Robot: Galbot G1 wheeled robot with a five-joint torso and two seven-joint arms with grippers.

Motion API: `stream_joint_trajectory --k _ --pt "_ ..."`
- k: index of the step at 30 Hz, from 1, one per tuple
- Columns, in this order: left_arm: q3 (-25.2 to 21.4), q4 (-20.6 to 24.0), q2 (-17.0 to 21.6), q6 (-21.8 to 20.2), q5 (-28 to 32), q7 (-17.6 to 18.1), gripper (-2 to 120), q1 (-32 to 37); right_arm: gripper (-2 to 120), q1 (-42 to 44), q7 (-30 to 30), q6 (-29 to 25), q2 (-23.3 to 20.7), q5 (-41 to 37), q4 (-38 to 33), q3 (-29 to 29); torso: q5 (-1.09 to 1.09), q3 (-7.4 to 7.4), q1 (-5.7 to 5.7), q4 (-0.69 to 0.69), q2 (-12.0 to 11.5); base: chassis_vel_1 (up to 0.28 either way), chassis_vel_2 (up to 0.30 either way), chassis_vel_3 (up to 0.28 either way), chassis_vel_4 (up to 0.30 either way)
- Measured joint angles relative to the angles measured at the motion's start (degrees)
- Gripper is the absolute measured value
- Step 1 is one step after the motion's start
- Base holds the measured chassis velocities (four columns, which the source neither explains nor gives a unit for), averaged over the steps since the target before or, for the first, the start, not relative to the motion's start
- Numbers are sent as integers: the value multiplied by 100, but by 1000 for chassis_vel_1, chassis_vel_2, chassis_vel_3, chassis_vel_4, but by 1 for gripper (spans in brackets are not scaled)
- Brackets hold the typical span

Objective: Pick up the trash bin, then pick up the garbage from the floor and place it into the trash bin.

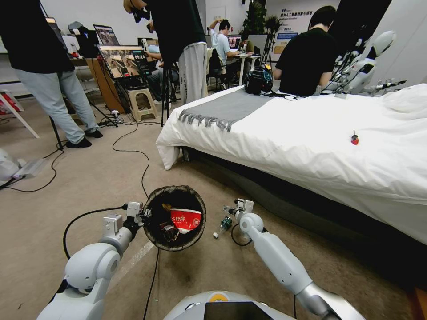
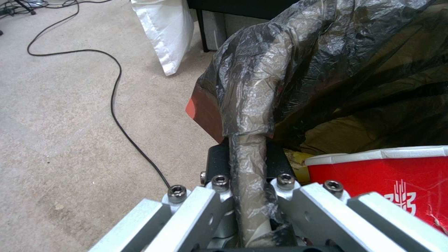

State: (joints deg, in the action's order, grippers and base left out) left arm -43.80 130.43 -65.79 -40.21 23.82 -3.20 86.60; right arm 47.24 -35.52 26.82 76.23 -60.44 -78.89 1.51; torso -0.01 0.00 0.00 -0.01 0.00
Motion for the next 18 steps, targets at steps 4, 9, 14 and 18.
stream_joint_trajectory --k 4,9,14,18 --pt "3 -9 -4 4 0 -13 1 -4 100 -78 -86 -1 111 -41 230 4 0 0 0 1 0 0 0 0 0" --pt "-1 -19 -3 9 1 -36 1 -5 100 -137 -101 -15 174 -26 436 4 0 0 0 0 0 0 0 0 0" --pt "-16 -47 17 17 12 -59 1 -9 100 -178 -211 -104 285 62 682 7 0 0 0 0 0 0 0 0 0" --pt "-4 -63 19 23 21 -59 1 -22 100 -201 -283 -151 410 96 891 20 0 0 0 1 0 0 0 0 0"
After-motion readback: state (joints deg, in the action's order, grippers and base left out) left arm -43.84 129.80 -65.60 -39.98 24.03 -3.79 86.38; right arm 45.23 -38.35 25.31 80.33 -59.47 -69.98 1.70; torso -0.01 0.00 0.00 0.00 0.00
